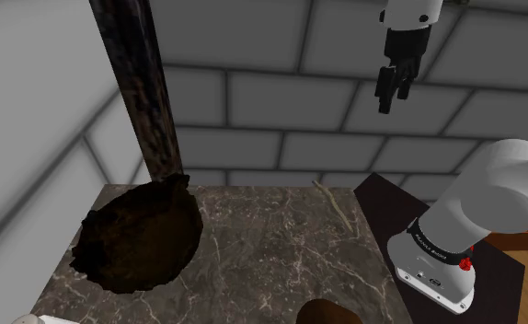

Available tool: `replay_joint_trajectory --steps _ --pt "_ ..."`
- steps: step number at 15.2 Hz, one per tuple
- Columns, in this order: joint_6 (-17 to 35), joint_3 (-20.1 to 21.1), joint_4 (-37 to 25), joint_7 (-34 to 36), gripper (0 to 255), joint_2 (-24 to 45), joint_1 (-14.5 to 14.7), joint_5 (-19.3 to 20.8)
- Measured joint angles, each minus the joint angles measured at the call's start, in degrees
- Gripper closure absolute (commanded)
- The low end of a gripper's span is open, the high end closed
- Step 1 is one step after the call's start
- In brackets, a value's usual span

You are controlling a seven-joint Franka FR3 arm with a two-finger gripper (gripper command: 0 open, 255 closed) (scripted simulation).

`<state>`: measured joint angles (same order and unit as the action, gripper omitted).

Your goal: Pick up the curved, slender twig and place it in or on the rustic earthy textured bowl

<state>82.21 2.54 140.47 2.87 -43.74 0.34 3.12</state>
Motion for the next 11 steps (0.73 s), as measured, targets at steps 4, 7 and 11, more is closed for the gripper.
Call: replay_joint_trajectory --steps 4,7,11 --pt "2.2 2.7 3.4 4.1 0 -2.4 0.7 -2.5" --pt "6.2 6.7 8.4 9.9 0 -5.3 2.0 -6.2" --pt "11.4 12.8 13.1 17.9 0 -7.6 4.0 -11.5"
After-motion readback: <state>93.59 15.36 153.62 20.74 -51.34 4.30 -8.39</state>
